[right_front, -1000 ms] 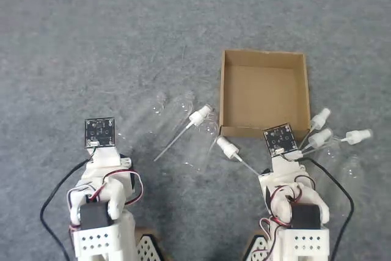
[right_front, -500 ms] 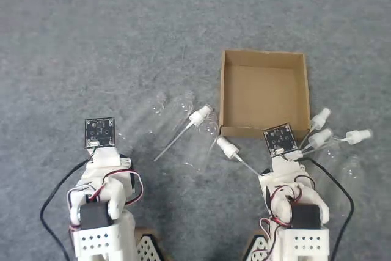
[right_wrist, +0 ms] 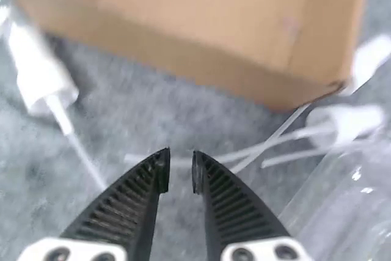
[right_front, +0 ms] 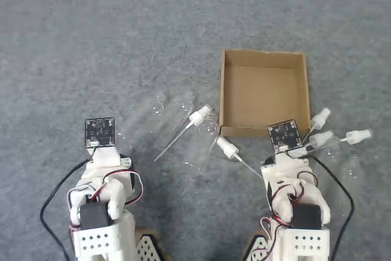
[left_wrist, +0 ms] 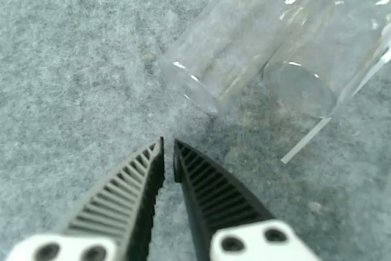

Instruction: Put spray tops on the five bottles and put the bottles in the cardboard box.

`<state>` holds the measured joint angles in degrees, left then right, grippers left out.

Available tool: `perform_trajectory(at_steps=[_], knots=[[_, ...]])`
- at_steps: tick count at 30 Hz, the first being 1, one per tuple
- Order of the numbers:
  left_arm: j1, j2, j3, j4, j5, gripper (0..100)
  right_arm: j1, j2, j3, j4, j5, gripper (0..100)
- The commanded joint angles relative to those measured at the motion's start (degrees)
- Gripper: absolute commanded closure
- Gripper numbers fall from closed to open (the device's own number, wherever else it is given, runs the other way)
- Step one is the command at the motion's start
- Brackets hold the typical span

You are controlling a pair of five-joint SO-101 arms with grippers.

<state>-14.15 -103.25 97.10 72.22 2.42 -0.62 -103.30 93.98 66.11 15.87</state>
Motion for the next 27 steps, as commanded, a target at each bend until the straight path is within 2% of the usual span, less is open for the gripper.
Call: perform_trajectory(at_steps=[1, 7, 10, 15, 19, 23, 27], knots=[[-0.18, -1.14, -0.57, 0.18, -0.26, 98, 2.86, -0.75, -9.14, -1.80, 0.62, 97.4], [-0.18, -1.14, -0.57, 0.18, -0.26, 98, 8.40, 0.13, -23.47, -1.63, -0.18, 97.1], [-0.18, -1.14, -0.57, 0.18, -0.26, 98, 11.65, 5.85, -28.13, -2.42, -1.23, 92.8], [-0.18, -1.14, -0.57, 0.18, -0.26, 98, 18.33, 27.21, -37.19, -6.11, -1.41, 89.7], [-0.18, -1.14, -0.57, 0.18, -0.26, 98, 24.48, 47.34, -49.76, -6.29, -6.59, 88.7], [-0.18, -1.14, -0.57, 0.18, -0.26, 98, 30.11, 67.21, -62.51, -6.20, -10.46, 80.4], [-0.18, -1.14, -0.57, 0.18, -0.35, 98, 32.75, 85.05, -72.35, -6.20, -12.48, 79.0]])
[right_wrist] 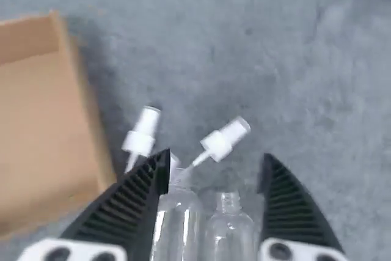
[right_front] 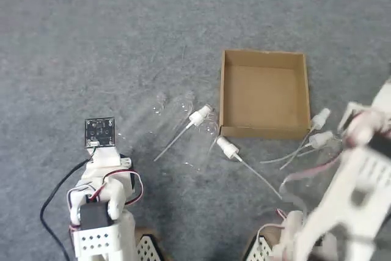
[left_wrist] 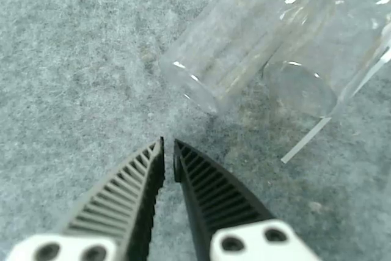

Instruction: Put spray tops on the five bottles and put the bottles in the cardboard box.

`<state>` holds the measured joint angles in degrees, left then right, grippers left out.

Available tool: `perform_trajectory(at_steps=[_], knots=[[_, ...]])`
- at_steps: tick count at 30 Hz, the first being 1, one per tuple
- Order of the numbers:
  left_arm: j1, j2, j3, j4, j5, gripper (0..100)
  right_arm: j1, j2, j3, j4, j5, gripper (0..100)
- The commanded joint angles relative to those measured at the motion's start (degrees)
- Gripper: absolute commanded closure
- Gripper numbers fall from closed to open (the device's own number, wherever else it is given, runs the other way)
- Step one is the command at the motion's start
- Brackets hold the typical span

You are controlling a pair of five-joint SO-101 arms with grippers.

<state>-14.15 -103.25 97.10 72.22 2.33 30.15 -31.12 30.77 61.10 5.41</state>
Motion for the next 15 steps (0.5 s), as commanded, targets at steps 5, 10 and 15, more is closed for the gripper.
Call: perform_trajectory(at_steps=[5, 10, 15], knots=[[-0.18, -1.14, -0.57, 0.18, -0.26, 98, 4.09, 30.46, -18.02, -1.19, -5.36, 79.1], [-0.18, -1.14, -0.57, 0.18, -0.26, 98, 6.11, 40.48, -22.15, -1.19, -9.49, 79.2], [-0.18, -1.14, -0.57, 0.18, -0.26, 98, 6.02, 45.49, -23.21, -2.68, -11.78, 79.3]])
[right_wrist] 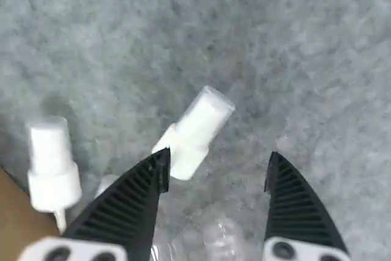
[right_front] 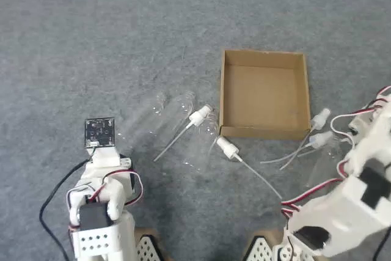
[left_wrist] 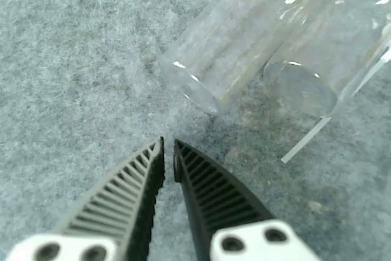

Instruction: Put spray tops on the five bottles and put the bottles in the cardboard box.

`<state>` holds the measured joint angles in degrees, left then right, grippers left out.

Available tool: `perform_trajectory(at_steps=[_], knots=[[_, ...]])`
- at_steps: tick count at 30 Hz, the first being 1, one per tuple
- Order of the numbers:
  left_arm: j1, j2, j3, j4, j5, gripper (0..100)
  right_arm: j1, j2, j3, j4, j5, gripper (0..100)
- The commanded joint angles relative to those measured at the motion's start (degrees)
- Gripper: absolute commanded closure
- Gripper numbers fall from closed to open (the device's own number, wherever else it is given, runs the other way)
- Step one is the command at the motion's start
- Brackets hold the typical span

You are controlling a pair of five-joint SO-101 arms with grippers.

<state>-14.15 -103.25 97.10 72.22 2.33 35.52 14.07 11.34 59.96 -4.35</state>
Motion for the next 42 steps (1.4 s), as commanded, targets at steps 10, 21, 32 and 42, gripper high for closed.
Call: perform_trajectory(at_steps=[10, 21, 32, 42], knots=[[-0.18, -1.14, -0.57, 0.18, -0.26, 98, 0.57, 3.03, -3.69, -5.67, -4.04, 88.9], [-0.18, -1.14, -0.57, 0.18, -0.26, 98, -2.24, -2.24, -11.52, -0.31, -7.91, 93.8], [-0.18, -1.14, -0.57, 0.18, -0.26, 98, -8.40, -15.34, -25.05, 15.25, -9.93, 94.2], [-0.18, -1.14, -0.57, 0.18, -0.26, 98, -26.07, -31.69, -25.85, 29.58, -10.11, 94.3]])
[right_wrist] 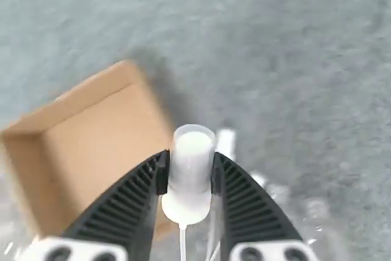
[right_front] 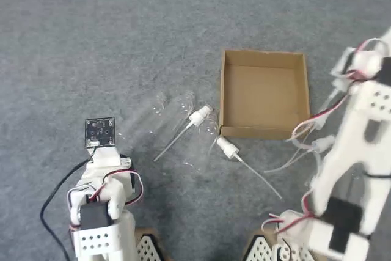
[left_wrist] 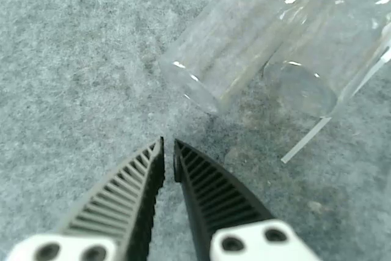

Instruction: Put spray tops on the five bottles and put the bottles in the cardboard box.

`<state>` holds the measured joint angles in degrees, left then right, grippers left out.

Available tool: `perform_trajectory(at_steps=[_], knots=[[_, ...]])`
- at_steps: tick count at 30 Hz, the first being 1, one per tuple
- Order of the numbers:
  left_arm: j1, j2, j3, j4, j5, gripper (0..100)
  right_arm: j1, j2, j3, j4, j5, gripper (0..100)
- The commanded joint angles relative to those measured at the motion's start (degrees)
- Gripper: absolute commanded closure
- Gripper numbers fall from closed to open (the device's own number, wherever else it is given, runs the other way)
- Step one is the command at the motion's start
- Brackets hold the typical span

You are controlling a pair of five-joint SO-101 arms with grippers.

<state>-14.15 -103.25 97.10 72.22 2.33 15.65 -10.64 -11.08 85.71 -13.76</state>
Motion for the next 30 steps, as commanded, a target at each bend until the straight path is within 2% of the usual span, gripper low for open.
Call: perform_trajectory(at_steps=[1, 6, 11, 15, 21, 25, 30], knots=[[-0.18, -1.14, -0.57, 0.18, -0.26, 98, -9.01, -8.22, -3.43, 5.05, -1.14, 94.3], [-0.18, -1.14, -0.57, 0.18, -0.35, 98, -26.51, -10.42, 0.62, 4.88, -4.40, 94.3], [-0.18, -1.14, -0.57, 0.18, -0.35, 98, -42.86, -7.87, 8.44, -6.64, -8.09, 94.3], [-0.18, -1.14, -0.57, 0.18, -0.35, 98, -50.95, -3.47, 13.27, -15.96, -11.96, 94.3], [-0.18, -1.14, -0.57, 0.18, -0.35, 98, -54.64, 6.37, 15.74, -25.98, -20.48, 93.9], [-0.18, -1.14, -0.57, 0.18, -0.35, 98, -54.73, 12.00, 15.74, -27.12, -26.99, 93.1], [-0.18, -1.14, -0.57, 0.18, -0.35, 98, -54.46, 16.66, 15.91, -26.95, -30.86, 84.8]])
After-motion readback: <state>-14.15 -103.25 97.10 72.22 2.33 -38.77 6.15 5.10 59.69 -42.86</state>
